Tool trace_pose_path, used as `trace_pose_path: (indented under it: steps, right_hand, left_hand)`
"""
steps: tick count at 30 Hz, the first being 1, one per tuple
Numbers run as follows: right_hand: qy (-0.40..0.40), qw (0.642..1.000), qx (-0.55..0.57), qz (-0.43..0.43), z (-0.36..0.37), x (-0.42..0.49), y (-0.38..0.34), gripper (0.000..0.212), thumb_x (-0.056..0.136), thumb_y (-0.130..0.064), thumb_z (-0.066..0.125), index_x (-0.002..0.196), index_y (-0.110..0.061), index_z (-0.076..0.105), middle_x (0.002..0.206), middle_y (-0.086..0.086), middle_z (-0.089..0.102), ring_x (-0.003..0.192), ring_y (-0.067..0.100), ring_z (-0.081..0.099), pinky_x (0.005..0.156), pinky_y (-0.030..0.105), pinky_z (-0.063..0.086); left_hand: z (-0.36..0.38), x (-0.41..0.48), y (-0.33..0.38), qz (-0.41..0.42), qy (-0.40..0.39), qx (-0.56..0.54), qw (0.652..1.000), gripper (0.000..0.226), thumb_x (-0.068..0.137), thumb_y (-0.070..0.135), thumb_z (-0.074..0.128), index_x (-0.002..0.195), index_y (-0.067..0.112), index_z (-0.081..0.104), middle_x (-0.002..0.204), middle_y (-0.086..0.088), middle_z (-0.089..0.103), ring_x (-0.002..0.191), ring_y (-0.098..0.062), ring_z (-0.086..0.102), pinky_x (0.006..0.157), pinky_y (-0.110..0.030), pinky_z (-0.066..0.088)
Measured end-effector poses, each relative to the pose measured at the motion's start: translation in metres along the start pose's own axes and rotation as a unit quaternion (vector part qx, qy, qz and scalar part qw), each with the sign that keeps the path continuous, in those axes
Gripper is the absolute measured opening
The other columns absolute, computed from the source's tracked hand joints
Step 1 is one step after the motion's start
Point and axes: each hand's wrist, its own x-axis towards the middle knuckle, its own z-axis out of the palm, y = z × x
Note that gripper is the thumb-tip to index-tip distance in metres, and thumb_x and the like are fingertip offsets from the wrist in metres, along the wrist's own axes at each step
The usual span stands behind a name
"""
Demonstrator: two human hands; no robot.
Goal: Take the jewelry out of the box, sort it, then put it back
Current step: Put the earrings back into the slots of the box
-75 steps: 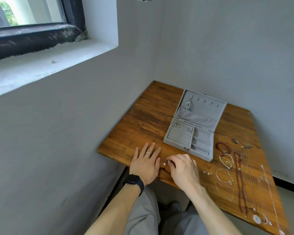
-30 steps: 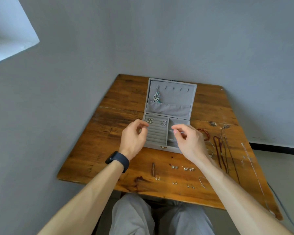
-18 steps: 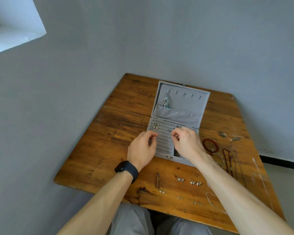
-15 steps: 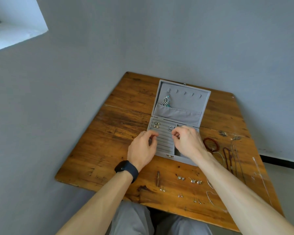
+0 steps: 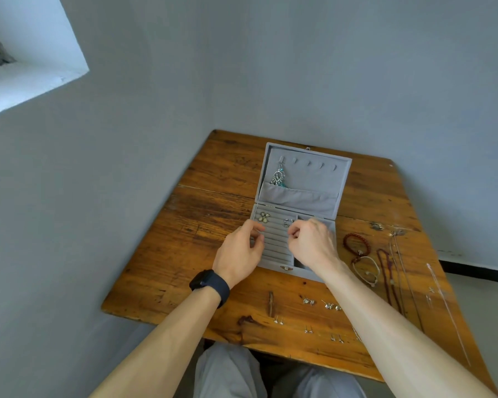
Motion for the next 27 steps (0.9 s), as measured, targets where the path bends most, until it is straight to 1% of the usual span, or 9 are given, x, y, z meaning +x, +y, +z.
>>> trace_pose_path:
  steps: [3,7,9,11,13,15,20,23,27]
  right_hand:
    - [0.019,0.998,0.052,0.000,-0.004,-0.014,0.007,0.029,0.093,-0.023,0.065,0.122,-0.025,0.070,0.108,-0.001,0.071,0.097,0.017,0.066,0.086,0.026,0.050]
    - [0.067,0.994,0.089,0.006,-0.007,-0.045,0.028,0.025,0.092,-0.024,0.067,0.116,-0.022,0.072,0.104,-0.004,0.074,0.091,0.012,0.067,0.084,0.028,0.055]
    - [0.078,0.995,0.061,-0.005,-0.004,-0.061,0.038,0.025,0.093,-0.028,0.064,0.116,-0.021,0.071,0.110,-0.004,0.071,0.100,0.015,0.062,0.087,0.029,0.051]
    - [0.075,0.997,0.013,-0.025,0.001,-0.072,0.043,0.033,0.095,-0.035,0.059,0.124,-0.020,0.067,0.123,-0.003,0.066,0.117,0.018,0.054,0.096,0.032,0.045]
    - [0.051,0.998,-0.019,-0.034,0.006,-0.077,0.046,0.044,0.100,-0.041,0.048,0.137,-0.019,0.058,0.141,-0.001,0.056,0.136,0.018,0.042,0.111,0.035,0.036]
    - [0.032,0.999,-0.031,-0.031,0.012,-0.080,0.048,0.051,0.104,-0.044,0.034,0.146,-0.017,0.048,0.153,0.000,0.046,0.147,0.015,0.028,0.119,0.037,0.024]
    - [0.010,1.000,-0.014,-0.014,0.021,-0.086,0.051,0.058,0.105,-0.046,0.018,0.153,-0.019,0.036,0.162,-0.004,0.029,0.153,0.009,0.002,0.121,0.048,0.014]
    - [0.000,1.000,-0.007,-0.012,0.022,-0.086,0.052,0.059,0.105,-0.047,0.014,0.155,-0.020,0.031,0.164,-0.006,0.022,0.153,0.007,-0.006,0.121,0.049,0.011]
    - [-0.008,1.000,-0.008,-0.014,0.023,-0.086,0.053,0.060,0.105,-0.048,0.011,0.155,-0.022,0.030,0.165,-0.008,0.020,0.152,0.006,-0.009,0.121,0.050,0.009]
  left_hand:
    - [-0.006,0.010,0.003,0.021,-0.003,0.045,0.999,0.017,0.099,0.026,0.057,0.117,0.023,0.058,0.109,0.008,0.064,0.094,-0.009,0.062,0.078,-0.036,0.058]
    - [-0.009,0.028,0.010,0.040,-0.032,0.097,0.994,0.017,0.100,0.026,0.055,0.115,0.027,0.063,0.111,0.006,0.063,0.098,-0.011,0.061,0.083,-0.035,0.056]
    - [-0.005,0.036,0.015,0.046,-0.051,0.128,0.989,0.018,0.100,0.027,0.054,0.115,0.029,0.064,0.113,0.005,0.063,0.099,-0.014,0.061,0.083,-0.037,0.057]
    - [0.002,0.042,0.020,0.057,-0.066,0.152,0.985,0.019,0.100,0.026,0.055,0.115,0.029,0.066,0.117,0.004,0.063,0.103,-0.016,0.061,0.084,-0.038,0.056]
    - [0.010,0.047,0.023,0.062,-0.082,0.173,0.980,0.021,0.101,0.025,0.055,0.117,0.027,0.068,0.121,0.002,0.064,0.106,-0.018,0.062,0.085,-0.040,0.056]
    - [0.016,0.051,0.024,0.062,-0.095,0.195,0.974,0.022,0.101,0.025,0.055,0.117,0.028,0.070,0.122,0.001,0.066,0.107,-0.020,0.063,0.084,-0.038,0.056]
    - [0.022,0.056,0.024,0.062,-0.092,0.221,0.969,0.022,0.100,0.027,0.058,0.118,0.030,0.070,0.116,0.004,0.070,0.104,-0.019,0.066,0.080,-0.036,0.057]
    - [0.027,0.055,0.025,0.066,-0.091,0.219,0.969,0.022,0.097,0.028,0.062,0.118,0.029,0.067,0.108,0.008,0.072,0.100,-0.016,0.066,0.078,-0.037,0.058]
    - [0.032,0.051,0.025,0.076,-0.062,0.234,0.967,0.012,0.096,0.031,0.063,0.107,0.031,0.069,0.100,0.008,0.071,0.091,-0.015,0.066,0.069,-0.033,0.057]
